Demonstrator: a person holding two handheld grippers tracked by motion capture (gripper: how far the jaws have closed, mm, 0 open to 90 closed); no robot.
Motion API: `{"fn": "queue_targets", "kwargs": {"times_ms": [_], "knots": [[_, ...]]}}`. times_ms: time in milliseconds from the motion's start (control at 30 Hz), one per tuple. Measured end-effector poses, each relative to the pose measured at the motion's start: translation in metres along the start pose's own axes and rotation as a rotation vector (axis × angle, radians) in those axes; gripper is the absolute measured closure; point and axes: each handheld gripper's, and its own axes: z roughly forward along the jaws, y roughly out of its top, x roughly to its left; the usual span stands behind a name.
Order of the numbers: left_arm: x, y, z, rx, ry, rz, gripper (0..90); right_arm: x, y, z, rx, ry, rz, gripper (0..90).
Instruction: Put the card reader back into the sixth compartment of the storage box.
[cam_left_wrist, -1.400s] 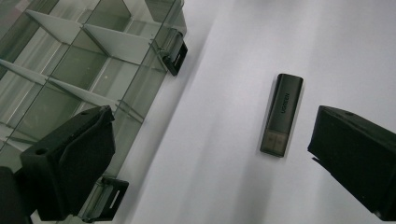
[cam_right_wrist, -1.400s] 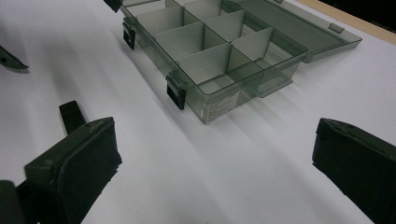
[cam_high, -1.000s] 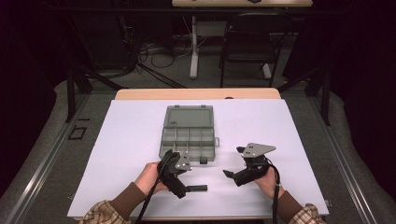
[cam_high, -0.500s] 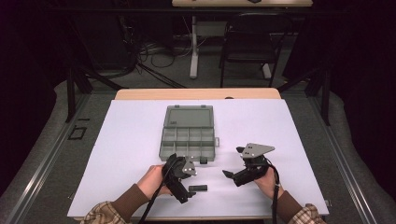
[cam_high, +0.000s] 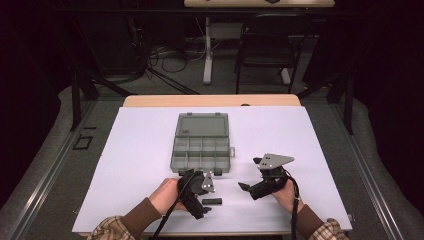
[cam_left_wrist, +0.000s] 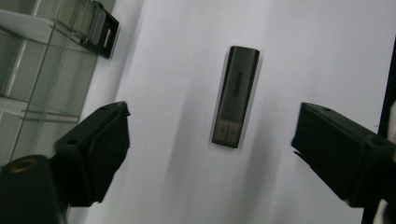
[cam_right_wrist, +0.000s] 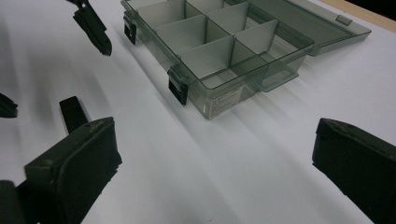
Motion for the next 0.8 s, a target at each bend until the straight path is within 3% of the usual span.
{"fn": "queue_targets", "kwargs": {"times_ms": [100,300,467,633,800], "knots": [[0.001,0.000,0.000,0.010,-0.010,-0.015,19.5,-0.001,0.000,0.002,0.006,0.006,0.006,0.0],[0.000,0.003,0.007,0.057,-0.050,0.011,32.6,-0.002,-0.002,0.005,0.018,0.011,0.011,0.0],[0.000,0.006,0.010,0.080,-0.055,0.006,45.1,0.000,-0.002,0.006,0.023,0.010,0.006,0.0],[0.006,0.008,0.012,0.093,-0.111,-0.007,56.0,-0.001,-0.003,0.006,0.030,0.013,0.014,0.0],[0.011,0.010,0.014,0.093,-0.151,-0.010,61.1,-0.004,-0.005,0.005,0.020,0.032,0.044,0.0]]}}
